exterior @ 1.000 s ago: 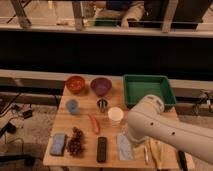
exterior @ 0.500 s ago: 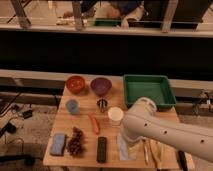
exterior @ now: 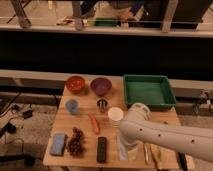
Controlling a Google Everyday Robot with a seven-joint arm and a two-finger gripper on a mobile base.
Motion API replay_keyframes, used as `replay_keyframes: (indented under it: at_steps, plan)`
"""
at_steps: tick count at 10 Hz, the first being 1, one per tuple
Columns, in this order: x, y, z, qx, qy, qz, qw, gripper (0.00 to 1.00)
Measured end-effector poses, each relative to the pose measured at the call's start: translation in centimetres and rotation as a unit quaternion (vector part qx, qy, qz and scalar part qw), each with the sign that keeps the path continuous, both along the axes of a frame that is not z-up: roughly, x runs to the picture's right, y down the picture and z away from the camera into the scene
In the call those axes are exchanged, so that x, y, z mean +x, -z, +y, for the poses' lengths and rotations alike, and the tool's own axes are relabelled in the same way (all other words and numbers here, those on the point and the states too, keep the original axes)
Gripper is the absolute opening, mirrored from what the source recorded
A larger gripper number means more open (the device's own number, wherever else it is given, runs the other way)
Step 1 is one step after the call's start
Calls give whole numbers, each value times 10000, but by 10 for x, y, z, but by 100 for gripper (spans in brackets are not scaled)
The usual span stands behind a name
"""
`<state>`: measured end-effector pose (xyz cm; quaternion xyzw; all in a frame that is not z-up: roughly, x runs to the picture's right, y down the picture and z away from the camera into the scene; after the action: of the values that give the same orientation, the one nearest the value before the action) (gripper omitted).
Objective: Place towel in purple bowl
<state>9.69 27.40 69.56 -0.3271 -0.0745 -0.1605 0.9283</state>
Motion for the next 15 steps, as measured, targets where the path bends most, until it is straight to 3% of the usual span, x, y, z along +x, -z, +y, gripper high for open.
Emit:
replay_keyframes:
  at_steps: [12,13,15]
  plan:
    - [8,-72,31,-384,62,291,9988,80]
    - [11,-78,30,-422,43,321,9986,77]
    - [15,-87,31,-522,-37,322,9981,60]
